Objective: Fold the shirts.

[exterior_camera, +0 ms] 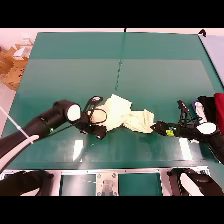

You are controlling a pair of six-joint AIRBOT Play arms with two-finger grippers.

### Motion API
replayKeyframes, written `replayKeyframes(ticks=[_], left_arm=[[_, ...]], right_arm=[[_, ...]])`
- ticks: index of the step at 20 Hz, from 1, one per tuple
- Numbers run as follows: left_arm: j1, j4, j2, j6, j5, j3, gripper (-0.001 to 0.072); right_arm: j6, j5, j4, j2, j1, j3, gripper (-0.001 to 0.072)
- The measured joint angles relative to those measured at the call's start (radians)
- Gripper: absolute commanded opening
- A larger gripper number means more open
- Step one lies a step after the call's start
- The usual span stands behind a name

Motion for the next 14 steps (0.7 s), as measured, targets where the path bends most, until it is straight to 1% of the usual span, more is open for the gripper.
replayKeyframes(ticks=[1,2,3,4,5,7,9,11,14], left_arm=[[-0.006,0.01,-0.008,-0.018,0.059,-0.017,0.0633],[-0.012,0.018,-0.02,-0.034,0.122,-0.03,0.0606],[-0.014,0.023,-0.032,-0.047,0.174,-0.039,0.0395],[-0.016,0.032,-0.043,-0.058,0.225,-0.045,0.0154],[-0.018,0.036,-0.051,-0.065,0.261,-0.047,0.0027],[-0.02,0.03,-0.055,-0.076,0.307,-0.036,0.0026],[-0.02,0.024,-0.033,-0.074,0.3,0.011,0.0025],[0.009,0.019,0.023,-0.05,0.24,0.1,0.0026],[0.127,0.02,0.135,-0.018,0.142,0.27,0.0025]], right_arm=[[0.0,-0.001,0.0,-0.002,0.001,0.0,0.0012],[0.0,-0.002,0.0,-0.002,0.001,0.0,0.0011],[0.0,-0.005,0.0,-0.003,0.002,0.0,0.0011],[0.0,-0.005,0.0,-0.003,0.002,0.0,0.0012],[0.0,-0.005,0.0,-0.005,0.002,0.0,0.0012],[-0.003,-0.007,-0.001,-0.005,0.002,0.002,0.0011],[-0.01,-0.007,-0.004,-0.005,-0.005,0.016,0.0011],[-0.012,-0.004,-0.015,-0.005,-0.027,0.063,0.0011],[-0.013,0.04,-0.026,-0.005,-0.082,0.215,0.0011]])
